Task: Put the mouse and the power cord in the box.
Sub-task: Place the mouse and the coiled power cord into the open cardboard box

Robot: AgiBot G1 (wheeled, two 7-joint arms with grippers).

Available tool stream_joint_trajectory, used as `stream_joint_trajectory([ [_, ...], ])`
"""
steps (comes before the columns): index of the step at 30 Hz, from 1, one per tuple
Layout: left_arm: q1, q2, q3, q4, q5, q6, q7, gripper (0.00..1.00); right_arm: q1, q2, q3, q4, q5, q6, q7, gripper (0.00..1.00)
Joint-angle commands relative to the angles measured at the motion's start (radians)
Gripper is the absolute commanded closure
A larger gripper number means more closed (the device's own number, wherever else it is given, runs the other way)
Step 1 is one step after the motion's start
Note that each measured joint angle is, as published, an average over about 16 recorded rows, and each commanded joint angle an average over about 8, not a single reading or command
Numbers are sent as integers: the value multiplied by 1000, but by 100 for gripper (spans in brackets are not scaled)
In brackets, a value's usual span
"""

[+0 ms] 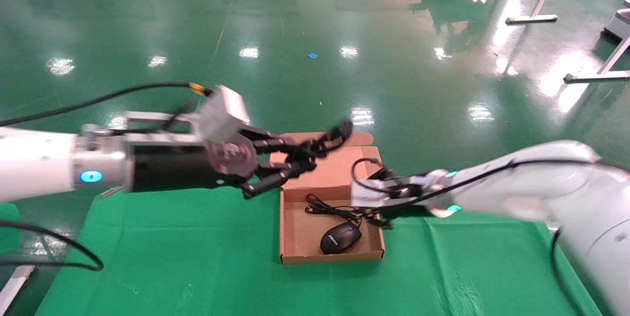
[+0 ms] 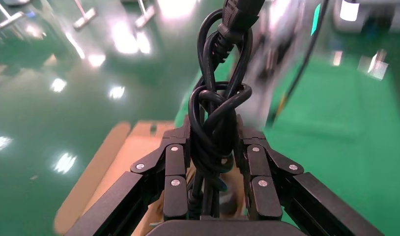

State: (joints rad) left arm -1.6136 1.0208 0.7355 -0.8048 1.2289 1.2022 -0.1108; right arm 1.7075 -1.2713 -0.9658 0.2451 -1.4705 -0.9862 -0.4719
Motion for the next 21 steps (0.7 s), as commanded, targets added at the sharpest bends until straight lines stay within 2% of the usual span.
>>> stream_joint_trajectory([
  [1,-23,18,30,-9,59,-12,0,100,30,18,-7,-2,-5,-54,-33,0],
  [5,-80,174,116,150,200,-49,97,100,110,126,-11,3,-10,-184,-71,0],
  [9,-85,306,182,293,289,-157,187,100,167,232,-15,22,-24,-235,-59,0],
  [13,-34,351,234,324,294,-290,217,100,197,324,-17,71,-31,-277,-20,0],
  [17,14,353,285,307,250,-371,176,99,196,393,-17,150,-33,-304,29,0],
  [19,27,353,304,307,223,-393,141,90,188,417,-18,193,-34,-307,53,0],
  [21,34,355,318,315,201,-407,109,68,182,436,-18,229,-34,-309,75,0],
])
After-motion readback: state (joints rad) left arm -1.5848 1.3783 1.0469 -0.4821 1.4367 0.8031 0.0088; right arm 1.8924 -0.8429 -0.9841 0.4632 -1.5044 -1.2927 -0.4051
